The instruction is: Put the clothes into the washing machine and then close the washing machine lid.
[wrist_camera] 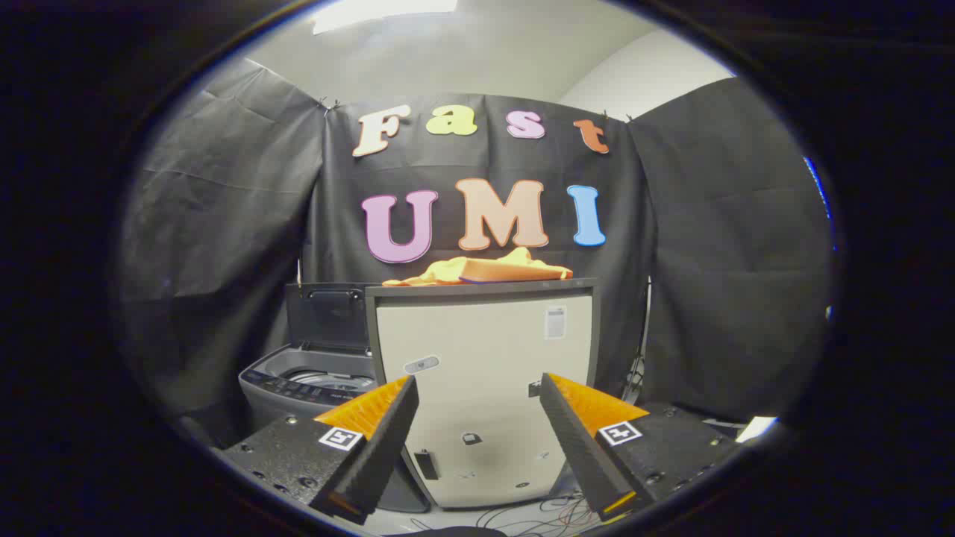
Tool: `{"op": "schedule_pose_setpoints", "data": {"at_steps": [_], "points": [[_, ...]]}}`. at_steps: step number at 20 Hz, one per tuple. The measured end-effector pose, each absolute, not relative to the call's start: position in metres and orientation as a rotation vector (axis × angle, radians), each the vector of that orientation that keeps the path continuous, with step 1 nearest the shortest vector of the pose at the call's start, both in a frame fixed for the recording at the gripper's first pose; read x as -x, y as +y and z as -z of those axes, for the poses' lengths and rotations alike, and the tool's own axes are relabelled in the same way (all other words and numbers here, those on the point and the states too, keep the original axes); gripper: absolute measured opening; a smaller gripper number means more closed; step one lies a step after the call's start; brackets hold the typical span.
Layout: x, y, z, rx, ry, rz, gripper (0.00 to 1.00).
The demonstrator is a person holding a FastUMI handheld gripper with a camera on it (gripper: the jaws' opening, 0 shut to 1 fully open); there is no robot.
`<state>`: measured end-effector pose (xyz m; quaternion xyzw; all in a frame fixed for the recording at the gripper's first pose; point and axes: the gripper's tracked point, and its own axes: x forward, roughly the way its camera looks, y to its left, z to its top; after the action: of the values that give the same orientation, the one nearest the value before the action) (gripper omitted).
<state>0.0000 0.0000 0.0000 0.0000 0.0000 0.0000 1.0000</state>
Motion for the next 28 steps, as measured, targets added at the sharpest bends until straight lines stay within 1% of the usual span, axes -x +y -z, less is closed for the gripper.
{"op": "schedule_pose_setpoints", "data": {"at_steps": [9, 16, 21, 23, 28], "points": [[-0.007, 0.023, -0.005, -0.011, 0.000, -0.038, 0.99], [-0.016, 0.026, -0.022, -0.064, -0.033, -0.038, 0.99], [-0.042, 0.022, -0.041, -0.063, -0.044, -0.035, 0.98], [-0.056, 0.028, -0.053, -0.094, -0.053, -0.049, 0.96], [-0.093, 0.040, -0.077, -0.113, -0.070, -0.055, 0.96]]}}
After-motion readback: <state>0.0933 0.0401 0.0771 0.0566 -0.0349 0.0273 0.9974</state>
